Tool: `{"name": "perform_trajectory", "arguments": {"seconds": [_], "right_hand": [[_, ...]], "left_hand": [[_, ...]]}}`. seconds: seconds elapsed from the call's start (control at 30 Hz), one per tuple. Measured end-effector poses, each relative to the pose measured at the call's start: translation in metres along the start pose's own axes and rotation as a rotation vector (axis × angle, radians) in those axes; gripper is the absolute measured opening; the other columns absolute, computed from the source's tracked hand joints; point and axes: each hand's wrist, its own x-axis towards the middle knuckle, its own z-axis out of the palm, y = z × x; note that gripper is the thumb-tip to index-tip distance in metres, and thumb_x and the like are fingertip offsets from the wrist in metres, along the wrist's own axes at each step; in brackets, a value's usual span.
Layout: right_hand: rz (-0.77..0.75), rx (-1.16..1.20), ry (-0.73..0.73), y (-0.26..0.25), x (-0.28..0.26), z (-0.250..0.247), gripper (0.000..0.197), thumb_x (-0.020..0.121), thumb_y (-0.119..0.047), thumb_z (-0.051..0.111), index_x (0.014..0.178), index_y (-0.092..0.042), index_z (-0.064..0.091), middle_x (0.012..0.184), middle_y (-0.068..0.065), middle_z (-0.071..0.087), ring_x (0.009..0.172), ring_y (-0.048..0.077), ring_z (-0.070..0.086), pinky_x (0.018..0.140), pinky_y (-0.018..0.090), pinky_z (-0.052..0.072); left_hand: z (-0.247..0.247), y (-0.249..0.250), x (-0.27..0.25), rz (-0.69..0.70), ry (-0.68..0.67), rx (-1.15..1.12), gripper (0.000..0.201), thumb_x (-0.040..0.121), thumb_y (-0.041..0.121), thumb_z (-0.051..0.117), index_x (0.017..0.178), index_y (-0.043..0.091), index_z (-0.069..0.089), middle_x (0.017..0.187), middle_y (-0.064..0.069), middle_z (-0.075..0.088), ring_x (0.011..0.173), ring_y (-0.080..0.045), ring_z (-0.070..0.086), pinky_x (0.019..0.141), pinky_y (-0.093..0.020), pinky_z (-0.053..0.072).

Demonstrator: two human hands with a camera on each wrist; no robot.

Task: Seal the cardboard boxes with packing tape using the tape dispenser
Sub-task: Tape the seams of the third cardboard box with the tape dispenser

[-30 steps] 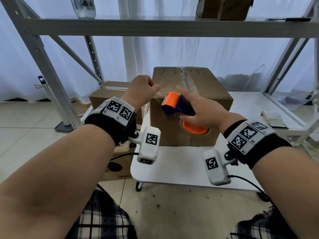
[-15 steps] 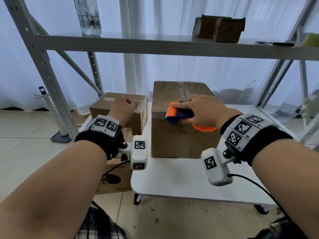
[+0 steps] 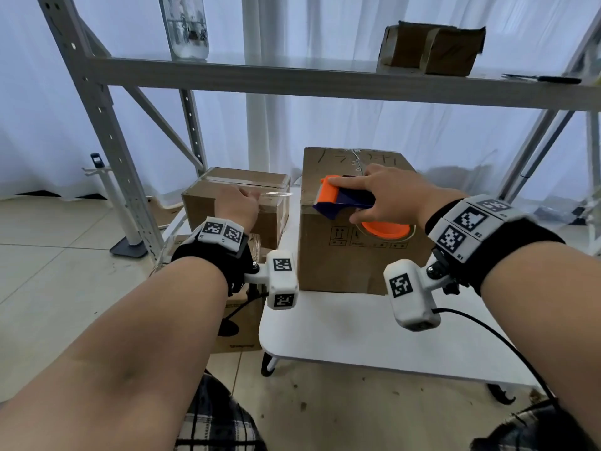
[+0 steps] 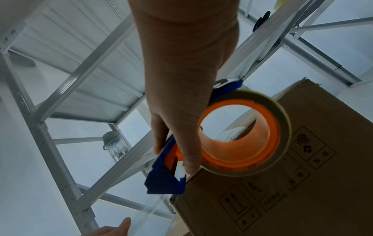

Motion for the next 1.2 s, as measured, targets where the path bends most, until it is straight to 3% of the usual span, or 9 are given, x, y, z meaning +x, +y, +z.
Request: {"name": "perform_trajectory", "arguments": {"seconds": [0.13,0.37,0.6,0.73,0.83,0.9,0.97,1.1,1.2], "right_hand": [[-0.001,-0.023,0.023,-0.003,-0.001,-0.003,0.071,0.089,-0.053,0.056,0.144,-0.056,0.012,0.104,-0.004,0.036,0.106,0.022,0.050,0.076,0.033,0.041],[-0.012,-0.055,0.075,0.006,-0.007,-0.011,0.063,0.090,-0.059,0.047,0.144,-0.056,0.015,0.115,-0.002,0.048,0.104,0.019,0.052,0.071,0.028,0.038],[-0.030,-0.169,0.041,0.005,-0.010,-0.005,0.062,0.090,-0.060,0.046,0.144,-0.056,0.014,0.122,0.001,0.048,0.110,0.023,0.051,0.078,0.032,0.041],[0.008,-0.158,0.033,-0.001,-0.003,-0.012,0.056,0.092,-0.049,0.048,0.142,-0.056,0.022,0.115,0.000,0.049,0.112,0.024,0.051,0.085,0.035,0.038],[0.019,-0.146,0.039,-0.008,0.000,-0.019,0.054,0.092,-0.036,0.048,0.139,-0.056,0.030,0.112,-0.003,0.049,0.114,0.022,0.049,0.091,0.037,0.039],[0.018,-0.143,0.030,-0.011,0.002,-0.023,0.051,0.093,-0.038,0.047,0.138,-0.055,0.034,0.116,-0.005,0.051,0.115,0.021,0.048,0.093,0.039,0.041],[0.023,-0.131,0.010,-0.012,0.006,-0.024,0.048,0.093,-0.045,0.047,0.138,-0.055,0.034,0.118,-0.005,0.051,0.115,0.020,0.048,0.092,0.039,0.043],[0.012,-0.131,-0.030,-0.016,0.014,-0.025,0.048,0.092,-0.044,0.046,0.137,-0.056,0.034,0.110,-0.008,0.052,0.114,0.019,0.049,0.089,0.041,0.045],[-0.004,-0.171,-0.056,-0.021,0.014,-0.028,0.050,0.093,-0.036,0.045,0.138,-0.053,0.035,0.117,-0.006,0.054,0.115,0.019,0.049,0.092,0.041,0.044]], "left_hand": [[0.002,-0.001,0.000,-0.003,0.022,-0.013,0.028,0.094,0.027,0.055,0.101,0.001,0.063,0.100,-0.016,0.066,0.096,-0.031,0.061,0.087,-0.038,0.048],[0.003,0.002,0.007,0.022,0.000,-0.064,0.028,0.094,0.030,0.056,0.104,0.004,0.062,0.102,-0.014,0.065,0.096,-0.030,0.061,0.091,-0.042,0.050],[0.004,0.000,0.007,0.049,0.019,-0.031,0.029,0.095,0.029,0.055,0.104,0.003,0.062,0.100,-0.013,0.065,0.095,-0.029,0.061,0.088,-0.039,0.050],[0.006,-0.002,0.009,0.043,0.018,-0.053,0.033,0.095,0.032,0.054,0.105,0.003,0.064,0.101,-0.012,0.066,0.097,-0.029,0.061,0.092,-0.039,0.049],[0.006,-0.004,0.011,0.055,0.020,-0.092,0.032,0.091,0.036,0.056,0.093,0.004,0.063,0.089,-0.009,0.065,0.090,-0.027,0.061,0.085,-0.035,0.048],[0.005,-0.004,0.006,0.075,-0.003,-0.106,0.037,0.087,0.043,0.061,0.076,0.009,0.055,0.070,-0.004,0.055,0.073,-0.023,0.055,0.073,-0.031,0.042],[0.004,-0.004,0.000,0.091,-0.033,-0.093,0.044,0.084,0.046,0.065,0.063,0.013,0.046,0.062,-0.002,0.047,0.061,-0.017,0.047,0.069,-0.032,0.038],[0.002,-0.004,-0.004,0.079,-0.032,-0.058,0.045,0.083,0.045,0.067,0.060,0.014,0.043,0.062,-0.002,0.047,0.061,-0.017,0.045,0.073,-0.034,0.040],[0.003,-0.008,0.000,0.066,-0.027,-0.050,0.043,0.083,0.046,0.068,0.063,0.015,0.046,0.065,-0.001,0.049,0.068,-0.019,0.049,0.075,-0.034,0.041]]}}
